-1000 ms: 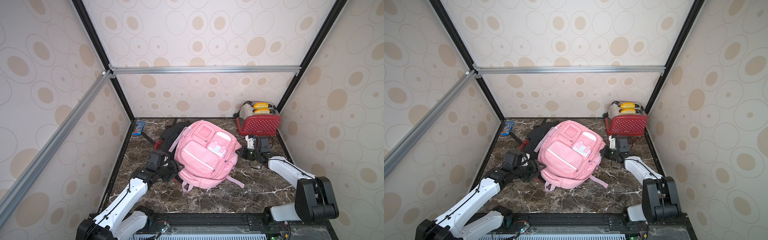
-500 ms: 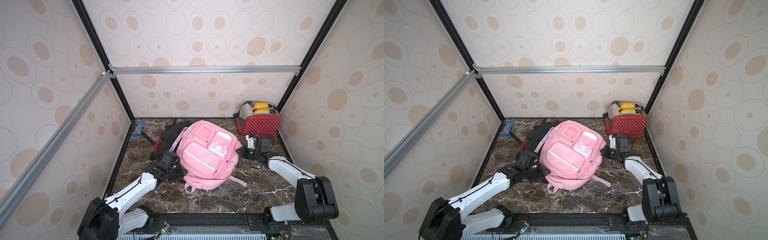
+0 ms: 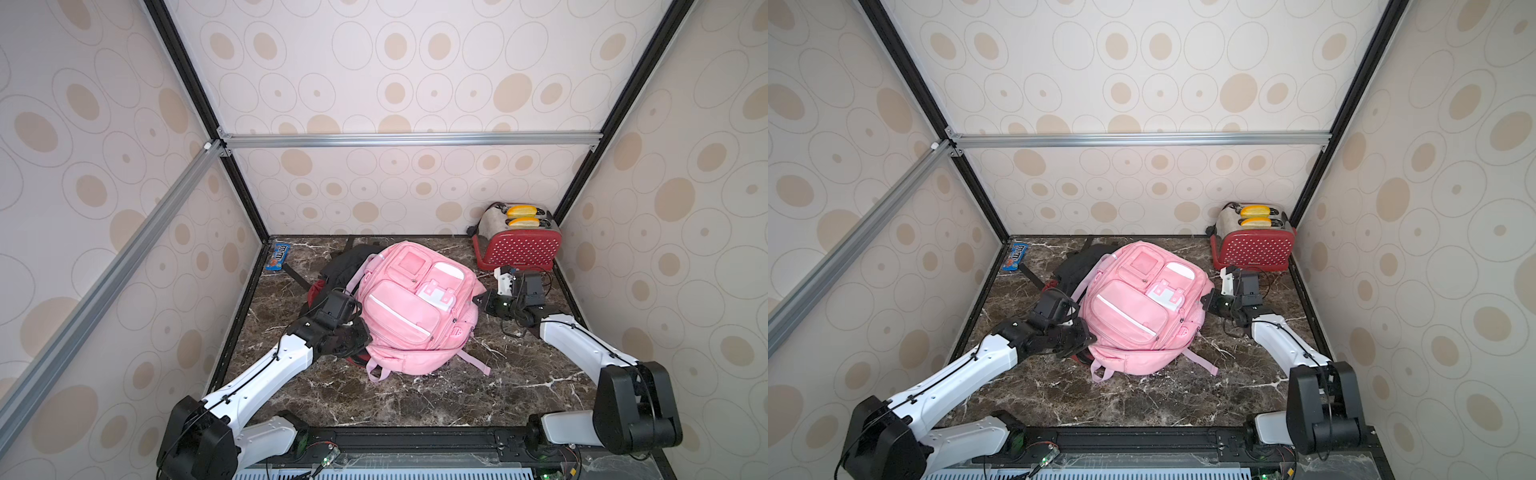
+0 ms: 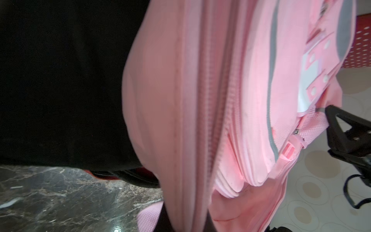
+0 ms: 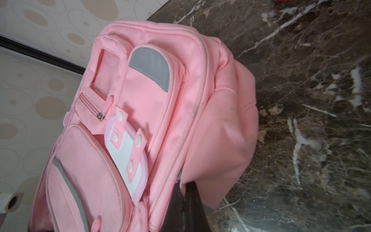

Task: Zip up the backpack
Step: Adjust the backpack at the center of the board.

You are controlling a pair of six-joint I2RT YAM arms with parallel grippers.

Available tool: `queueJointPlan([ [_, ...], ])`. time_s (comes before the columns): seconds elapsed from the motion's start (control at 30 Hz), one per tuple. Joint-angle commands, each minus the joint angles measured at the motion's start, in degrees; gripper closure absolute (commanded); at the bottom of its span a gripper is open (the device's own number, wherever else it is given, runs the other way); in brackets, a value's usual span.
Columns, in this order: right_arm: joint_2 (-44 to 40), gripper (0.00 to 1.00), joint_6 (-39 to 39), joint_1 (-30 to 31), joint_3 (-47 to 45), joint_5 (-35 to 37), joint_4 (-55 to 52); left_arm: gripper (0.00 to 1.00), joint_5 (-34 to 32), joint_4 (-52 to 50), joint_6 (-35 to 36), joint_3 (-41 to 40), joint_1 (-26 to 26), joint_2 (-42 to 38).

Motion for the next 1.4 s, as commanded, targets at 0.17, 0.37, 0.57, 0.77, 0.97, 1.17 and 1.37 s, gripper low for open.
queueJointPlan([
  [0.17, -4.8, 1.00, 5.6, 4.9, -0.9, -6.9, 4.1, 1.00, 3.5, 2.2, 8.7, 14.3, 10.8, 6.2],
  [0.37, -2.6, 1.00, 9.6, 8.9, -6.5, -2.0, 9.5, 1.00, 2.2, 2.9, 11.7, 14.5, 12.7, 10.8],
  [0.57, -3.7, 1.00, 17.6, 9.8, -16.9, 6.1, 22.7, 0.23, 1.2, 1.6, 10.7, 9.8, 12.7, 7.0],
  [0.77, -3.1, 1.00, 19.3, 10.3, -17.1, 8.0, 24.5, 0.01, -1.5, -8.6, 12.7, 8.5, 12.3, -1.4],
  [0.97, -2.3, 1.00, 19.5, 10.3, -16.9, 7.8, 25.0, 0.01, 2.2, -7.6, 10.6, 4.9, 11.7, -2.7],
  [1.17, -2.5, 1.00, 18.8, 10.3, -15.5, 7.3, 23.2, 0.01, 1.1, -4.0, 6.1, 2.6, 6.7, -0.9],
  [1.37, -3.2, 1.00, 18.7, 10.3, -15.1, 6.9, 22.1, 0.01, 1.3, 1.1, 3.8, -1.6, 5.9, 0.9],
])
